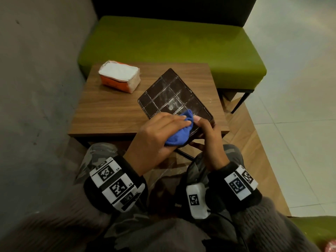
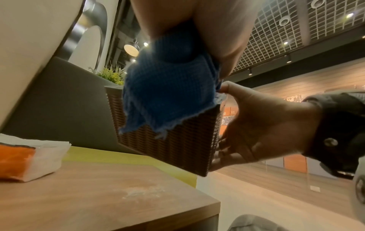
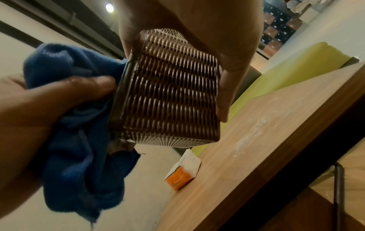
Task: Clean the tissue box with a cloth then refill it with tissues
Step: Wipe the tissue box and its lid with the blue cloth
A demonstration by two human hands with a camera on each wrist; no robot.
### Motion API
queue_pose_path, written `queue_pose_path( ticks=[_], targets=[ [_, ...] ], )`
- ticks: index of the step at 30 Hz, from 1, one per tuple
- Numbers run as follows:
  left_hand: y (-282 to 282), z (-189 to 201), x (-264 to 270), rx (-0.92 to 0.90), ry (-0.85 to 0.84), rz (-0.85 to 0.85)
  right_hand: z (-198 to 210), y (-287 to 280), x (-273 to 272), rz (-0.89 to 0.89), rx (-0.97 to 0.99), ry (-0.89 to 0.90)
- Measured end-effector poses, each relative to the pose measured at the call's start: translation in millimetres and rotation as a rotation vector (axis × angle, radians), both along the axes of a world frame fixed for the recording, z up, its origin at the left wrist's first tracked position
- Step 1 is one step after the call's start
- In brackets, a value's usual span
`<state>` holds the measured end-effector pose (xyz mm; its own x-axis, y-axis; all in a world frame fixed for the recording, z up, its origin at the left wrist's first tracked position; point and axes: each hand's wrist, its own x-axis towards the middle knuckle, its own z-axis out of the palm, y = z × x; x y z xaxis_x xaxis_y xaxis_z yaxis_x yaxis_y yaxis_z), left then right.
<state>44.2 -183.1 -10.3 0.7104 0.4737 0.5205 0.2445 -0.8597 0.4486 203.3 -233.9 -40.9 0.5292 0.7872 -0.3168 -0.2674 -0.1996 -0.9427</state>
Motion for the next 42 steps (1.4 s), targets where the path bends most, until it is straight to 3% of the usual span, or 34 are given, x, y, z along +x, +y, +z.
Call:
queue_pose_path(
  ticks=[5,10,17,21,26,31,37,42],
  targets=[
    [3.3,-4.2,-17.3,0.048,0.073,-0.085,4.4,-6.8,-3.2,-0.054,-0.008,0.032],
    [2.8,5.7,-0.7,0.062,0.059,-0.041,2.6,-7.3,-13.1,-0.039,-0.015,0.062],
    [4.2,4.2,-11.9,0.044,0.084,-0.075,5.9,-4.9,-4.8,-0.12,-0.036,-0.079],
    [4.2,13.6,-0.9,0.085,0.039,-0.035,5.7,-1.6,-12.8,-0.027,-0.063,0.052],
    [9.7,5.8,-20.0,0.1,0.158,-0.092,10.8,-2.5,-5.8,-0.074,-0.066,0.025],
    [10.6,16.2,-4.9,0.105,0.044,-0.046,14.1,-3.7,-21.9,-0.034,-0.034,0.06],
    [7.0,9.4,-19.4,0.049,0.102,-0.062,16.4,-4.9,-13.9,-0.107,-0.011,-0.01],
    [1.4,13.5,-0.9,0.046,-0.017,-0.016,18.6,-2.2,-23.1,-0.1,0.032,0.014]
  ],
)
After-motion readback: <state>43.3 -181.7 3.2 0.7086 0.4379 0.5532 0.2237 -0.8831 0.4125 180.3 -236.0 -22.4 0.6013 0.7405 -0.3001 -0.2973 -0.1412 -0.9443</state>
